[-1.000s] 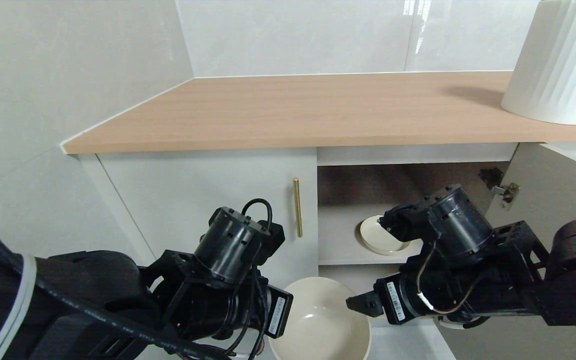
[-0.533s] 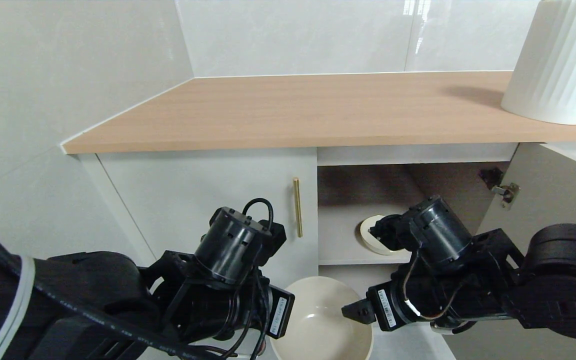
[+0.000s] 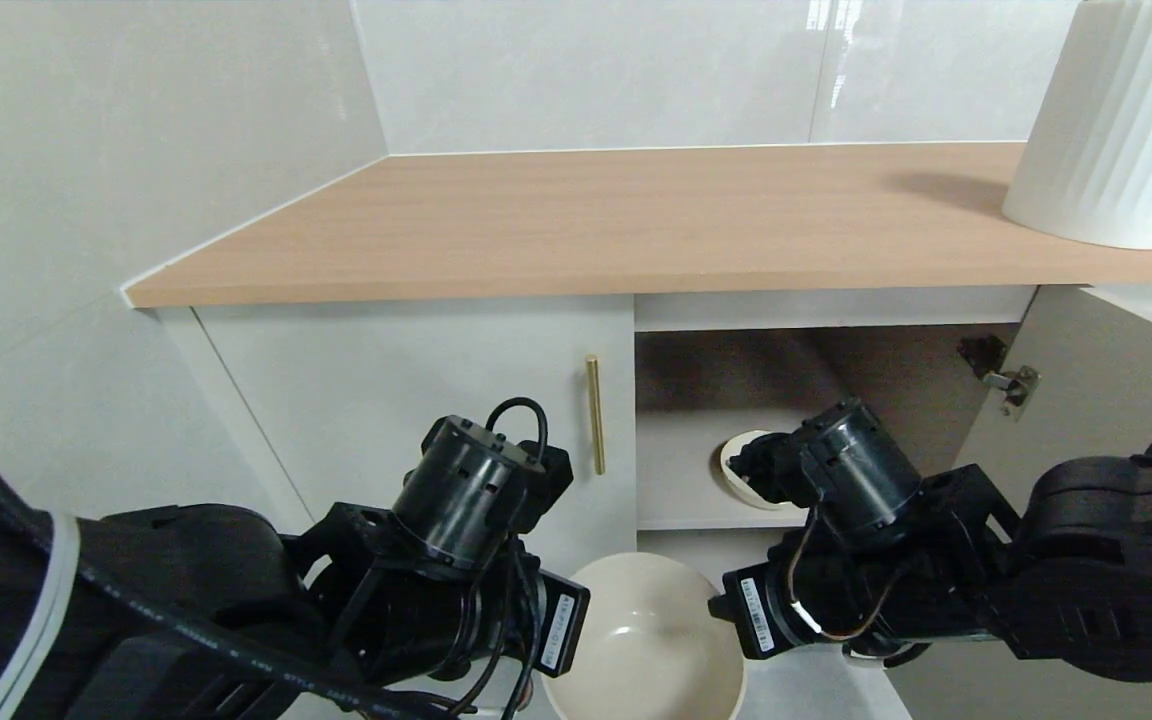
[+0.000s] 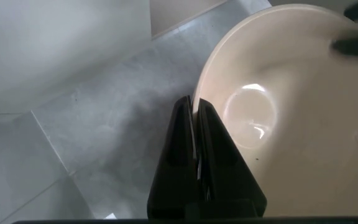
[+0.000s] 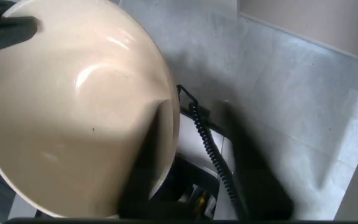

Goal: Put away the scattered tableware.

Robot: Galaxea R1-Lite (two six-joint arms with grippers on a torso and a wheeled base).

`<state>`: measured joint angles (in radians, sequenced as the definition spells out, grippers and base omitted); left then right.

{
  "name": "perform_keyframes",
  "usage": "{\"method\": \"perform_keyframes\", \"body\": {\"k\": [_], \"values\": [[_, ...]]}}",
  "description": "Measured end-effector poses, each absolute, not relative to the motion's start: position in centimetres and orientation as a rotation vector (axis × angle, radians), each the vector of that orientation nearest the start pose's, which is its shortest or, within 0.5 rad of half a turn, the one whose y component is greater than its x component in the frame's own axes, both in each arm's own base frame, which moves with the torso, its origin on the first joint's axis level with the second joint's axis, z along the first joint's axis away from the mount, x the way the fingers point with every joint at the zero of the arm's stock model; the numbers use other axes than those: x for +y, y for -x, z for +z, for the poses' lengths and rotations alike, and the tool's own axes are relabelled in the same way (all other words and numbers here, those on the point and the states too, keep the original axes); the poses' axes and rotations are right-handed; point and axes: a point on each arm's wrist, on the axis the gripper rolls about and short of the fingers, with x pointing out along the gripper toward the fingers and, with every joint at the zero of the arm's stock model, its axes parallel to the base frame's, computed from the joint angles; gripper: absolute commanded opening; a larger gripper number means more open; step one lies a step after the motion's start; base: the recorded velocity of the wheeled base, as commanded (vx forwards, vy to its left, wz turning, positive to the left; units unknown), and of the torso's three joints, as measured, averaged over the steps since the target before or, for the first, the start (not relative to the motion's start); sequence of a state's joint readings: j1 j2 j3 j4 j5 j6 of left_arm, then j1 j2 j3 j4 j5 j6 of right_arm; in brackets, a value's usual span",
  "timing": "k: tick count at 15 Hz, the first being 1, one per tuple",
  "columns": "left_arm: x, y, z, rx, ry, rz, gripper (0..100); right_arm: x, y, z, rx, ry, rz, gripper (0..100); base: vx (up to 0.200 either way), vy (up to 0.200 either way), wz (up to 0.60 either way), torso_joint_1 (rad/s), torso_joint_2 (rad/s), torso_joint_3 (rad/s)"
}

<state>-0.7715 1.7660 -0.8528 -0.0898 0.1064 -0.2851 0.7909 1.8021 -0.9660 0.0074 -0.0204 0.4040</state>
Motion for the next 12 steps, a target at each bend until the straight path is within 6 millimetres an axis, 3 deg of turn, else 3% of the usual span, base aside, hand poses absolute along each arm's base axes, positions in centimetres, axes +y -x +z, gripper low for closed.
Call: {"method": "perform_keyframes", "body": {"k": [9,10,12], "values": [[-20.37,-21.30,12.56,0.837,-0.102,-0.501,0,22.34,-21.41,13.38,0.927,-0.009,0.559,0,0.000,0.000,0.00,0.000,0.00,0.000],[-20.35,-21.30,12.55,0.835,-0.104,-0.495,100,22.33,-21.41,13.32,0.929,-0.008,0.558,0,0.000,0.000,0.00,0.000,0.00,0.000],[-20.28,-21.31,12.49,0.835,-0.105,-0.485,100,22.28,-21.40,13.20,0.935,-0.004,0.555,0,0.000,0.000,0.00,0.000,0.00,0.000]]}}
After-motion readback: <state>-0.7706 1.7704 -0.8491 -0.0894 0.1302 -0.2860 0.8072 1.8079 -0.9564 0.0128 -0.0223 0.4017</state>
